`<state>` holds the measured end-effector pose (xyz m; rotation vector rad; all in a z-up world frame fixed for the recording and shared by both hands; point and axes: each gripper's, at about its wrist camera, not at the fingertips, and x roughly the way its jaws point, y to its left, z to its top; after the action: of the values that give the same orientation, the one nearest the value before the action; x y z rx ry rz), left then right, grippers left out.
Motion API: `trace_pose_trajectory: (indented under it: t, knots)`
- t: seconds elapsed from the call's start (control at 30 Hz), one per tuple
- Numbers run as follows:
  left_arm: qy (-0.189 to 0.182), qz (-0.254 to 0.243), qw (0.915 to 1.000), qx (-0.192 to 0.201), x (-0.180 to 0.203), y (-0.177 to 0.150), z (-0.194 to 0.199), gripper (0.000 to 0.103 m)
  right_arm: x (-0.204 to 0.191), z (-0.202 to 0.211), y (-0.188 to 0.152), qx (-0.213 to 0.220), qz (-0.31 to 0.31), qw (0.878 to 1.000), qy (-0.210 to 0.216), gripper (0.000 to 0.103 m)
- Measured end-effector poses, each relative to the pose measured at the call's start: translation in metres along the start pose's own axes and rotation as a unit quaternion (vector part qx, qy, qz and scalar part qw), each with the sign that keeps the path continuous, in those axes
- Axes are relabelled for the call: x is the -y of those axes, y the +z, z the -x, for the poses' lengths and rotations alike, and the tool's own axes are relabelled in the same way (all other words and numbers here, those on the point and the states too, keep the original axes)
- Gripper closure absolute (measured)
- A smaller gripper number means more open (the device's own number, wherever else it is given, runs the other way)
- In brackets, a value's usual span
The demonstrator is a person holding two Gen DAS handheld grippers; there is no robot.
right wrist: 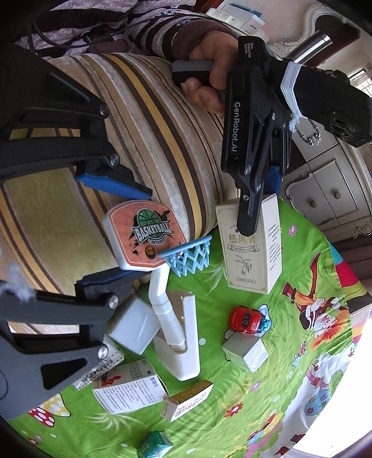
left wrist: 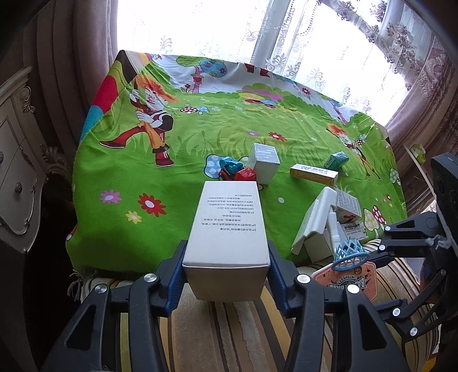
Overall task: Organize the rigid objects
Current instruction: 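Lift the white box and hoop toy and carry both toward the storage box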
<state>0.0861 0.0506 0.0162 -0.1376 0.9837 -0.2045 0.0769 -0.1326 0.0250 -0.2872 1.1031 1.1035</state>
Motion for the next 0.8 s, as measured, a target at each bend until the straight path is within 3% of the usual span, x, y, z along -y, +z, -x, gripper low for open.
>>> trace_pose_trajectory:
  t: [0.17,0.33,0.53,0.67,0.8]
  knots:
    - [-0.004,0.000,1.0000,0.002,0.003,-0.003,0.005,0.051,-0.001,0.015,-0.006,0.023,-0.026,0.999,0.030,0.053]
    - [-0.006,0.002,0.9999,0.010,0.007,-0.006,0.013,0.051,-0.007,0.027,-0.018,0.036,-0.029,0.999,0.001,0.053]
    - [-0.012,-0.007,0.9997,0.020,0.021,-0.009,0.022,0.051,-0.006,0.050,-0.039,0.064,-0.054,0.994,-0.066,0.053]
    - [-0.023,-0.017,0.9993,0.023,0.038,-0.010,0.025,0.051,0.000,0.066,-0.056,0.071,-0.086,0.985,-0.132,0.053]
    - [-0.036,-0.033,0.9986,0.023,0.060,-0.012,0.026,0.051,0.010,0.085,-0.081,0.086,-0.129,0.974,-0.167,0.053]
